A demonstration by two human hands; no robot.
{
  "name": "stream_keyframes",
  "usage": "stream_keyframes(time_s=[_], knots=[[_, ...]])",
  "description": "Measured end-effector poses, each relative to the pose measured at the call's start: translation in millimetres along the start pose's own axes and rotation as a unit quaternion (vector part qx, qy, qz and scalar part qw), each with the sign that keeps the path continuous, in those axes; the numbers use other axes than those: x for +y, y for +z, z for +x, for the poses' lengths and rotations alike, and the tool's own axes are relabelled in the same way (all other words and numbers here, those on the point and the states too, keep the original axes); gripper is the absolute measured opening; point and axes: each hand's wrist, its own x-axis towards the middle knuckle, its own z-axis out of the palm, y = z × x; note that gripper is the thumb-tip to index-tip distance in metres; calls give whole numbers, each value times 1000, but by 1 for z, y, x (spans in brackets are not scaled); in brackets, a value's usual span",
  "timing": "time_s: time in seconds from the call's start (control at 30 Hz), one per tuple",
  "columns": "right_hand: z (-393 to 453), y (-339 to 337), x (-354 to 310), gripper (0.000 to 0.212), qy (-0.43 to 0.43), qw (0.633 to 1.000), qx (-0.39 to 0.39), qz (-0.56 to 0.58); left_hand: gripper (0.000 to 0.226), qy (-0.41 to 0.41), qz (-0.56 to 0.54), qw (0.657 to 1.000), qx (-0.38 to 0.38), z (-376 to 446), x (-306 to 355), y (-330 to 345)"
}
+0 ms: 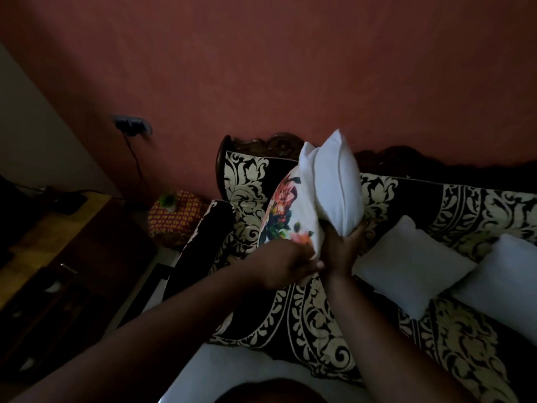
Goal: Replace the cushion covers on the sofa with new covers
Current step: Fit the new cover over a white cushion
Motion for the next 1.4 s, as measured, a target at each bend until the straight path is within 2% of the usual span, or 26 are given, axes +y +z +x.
stream_keyframes(time_s=[0.03, 0.07, 0.1, 0.17, 0.2, 0.33, 0.47, 0.57, 0.6, 0.67, 0.7, 0.73, 0.77, 0.83, 0.9, 0.97, 1.07, 1.13, 1.2, 1.23, 1.27, 1.3, 1.33, 1.4], knots=[[-3, 0, -2, 77, 14, 1000, -14, 7, 36, -42, 8, 999, 10, -4, -12, -4], [-5, 0, 1, 76, 21, 998, -50, 17, 37, -101, -29, 993, 52, -9, -23, -9], [-7, -2, 8, 74, 23, 996, -80, 12, 42, -162, -102, 972, 136, -12, -30, -15], [-12, -6, 18, 74, 23, 992, -128, 6, 49, -240, -227, 887, 322, -3, -43, -31], [-12, -8, 24, 76, 28, 989, -143, -8, 53, -260, -246, 865, 352, 5, -48, -41], [-17, -13, 22, 69, 9, 964, -257, -70, 48, -321, -227, 876, 279, 30, -65, -62], [-20, -19, 30, 89, -2, 905, -372, -207, 30, -273, -189, 910, 248, 25, -61, -55], [-8, -31, 20, 98, 36, 846, -445, -293, 23, -253, -251, 906, 227, 11, -60, -38], [0, -34, 14, 101, 49, 838, -453, -300, 23, -239, -263, 910, 215, 6, -59, -32], [12, -28, -4, 128, 102, 872, -395, -268, 27, -199, -270, 922, 192, 3, -53, -22], [17, -21, -9, 135, 107, 893, -360, -249, 27, -175, -269, 929, 187, 4, -47, -18], [19, -13, -13, 134, 85, 905, -341, -238, 27, -151, -266, 934, 185, 6, -40, -14], [16, -7, -15, 124, 49, 911, -333, -236, 30, -138, -263, 936, 187, 8, -34, -11], [14, -2, -8, 90, 4, 913, -315, -260, 41, -148, -256, 932, 210, 9, -27, -6], [8, 1, 8, 74, 18, 924, -302, -233, 43, -187, -209, 935, 215, 7, -27, -2], [-5, 4, 25, 64, 44, 943, -282, -170, 47, -262, -130, 932, 215, 8, -23, -4], [-28, 7, 30, 63, 22, 958, -243, -149, 79, -418, -100, 884, 185, 19, -29, -7], [-33, 2, 27, 65, -10, 968, -191, -161, 83, -431, -219, 858, 173, 20, -36, -7], [-32, -3, 24, 67, -66, 971, -126, -194, 68, -355, -426, 812, 184, 16, -38, -5], [-32, -6, 22, 70, -94, 967, -109, -211, 56, -304, -486, 796, 192, 15, -36, -3], [-33, -7, 20, 72, -119, 956, -114, -242, 41, -256, -498, 803, 204, 15, -33, -4], [-34, -6, 20, 69, -140, 937, -144, -286, 26, -221, -470, 824, 225, 17, -28, -9], [-32, -4, 21, 60, -163, 909, -182, -336, 18, -194, -434, 845, 245, 21, -26, -13], [-27, 1, 25, 34, -237, 821, -251, -455, 22, -155, -372, 878, 257, 26, -15, -22]])
